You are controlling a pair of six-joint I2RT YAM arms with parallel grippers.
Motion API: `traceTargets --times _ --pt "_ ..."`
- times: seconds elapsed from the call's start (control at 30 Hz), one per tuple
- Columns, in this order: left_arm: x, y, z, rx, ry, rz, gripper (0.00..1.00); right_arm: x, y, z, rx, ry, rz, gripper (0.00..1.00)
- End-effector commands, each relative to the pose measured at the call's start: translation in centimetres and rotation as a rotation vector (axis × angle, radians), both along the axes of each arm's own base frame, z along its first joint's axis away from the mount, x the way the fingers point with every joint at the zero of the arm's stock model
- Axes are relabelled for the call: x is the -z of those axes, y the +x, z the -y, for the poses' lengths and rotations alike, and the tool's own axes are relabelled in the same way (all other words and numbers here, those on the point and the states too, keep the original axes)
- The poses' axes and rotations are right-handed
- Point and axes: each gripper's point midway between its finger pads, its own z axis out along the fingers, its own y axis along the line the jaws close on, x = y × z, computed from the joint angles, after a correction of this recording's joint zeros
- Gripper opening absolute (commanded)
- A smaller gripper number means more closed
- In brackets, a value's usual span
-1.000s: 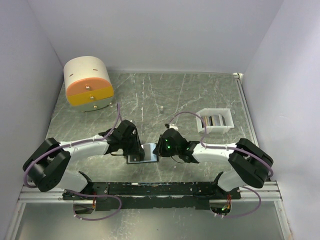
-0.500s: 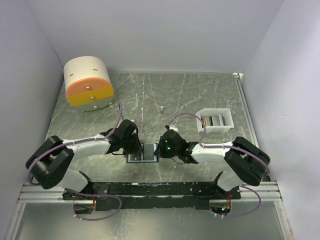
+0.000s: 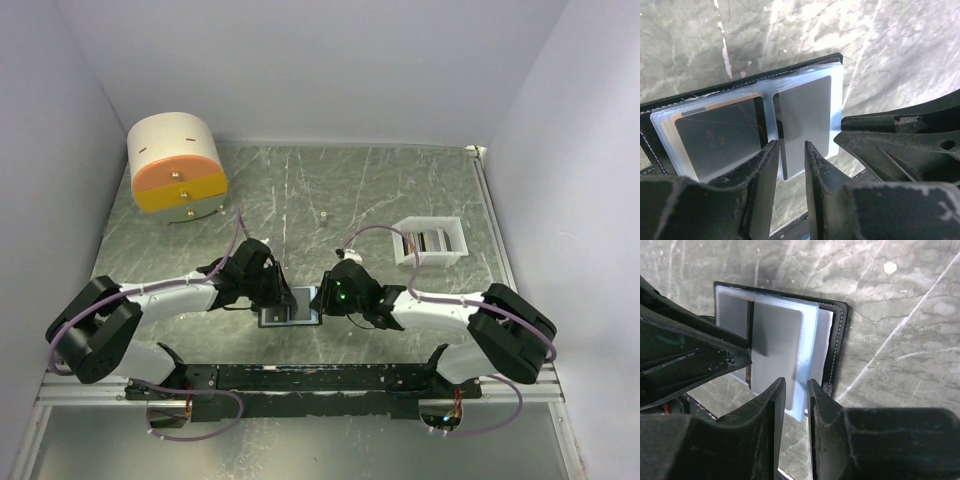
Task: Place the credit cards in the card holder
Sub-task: Insert the credit card into the card holder.
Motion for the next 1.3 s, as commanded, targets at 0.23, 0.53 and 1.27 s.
traceTargets --times 0.23,0.53,1.27 --pt "-1.9 1.1 -2.4 -0.043 0.117 0.061 0.44 -2.1 0.6 -0.2 0.019 0.033 0.039 0.32" --pt "-0.6 1.2 -6.8 -0.114 0.254 0.05 0.48 -1.7 0.9 -1.1 -0.006 0.025 0.027 0.36" --pt "2.2 -0.7 -8.8 -0.11 0.284 -0.011 0.37 0.5 0.6 -1.9 -0.024 0.005 -0.027 0.37"
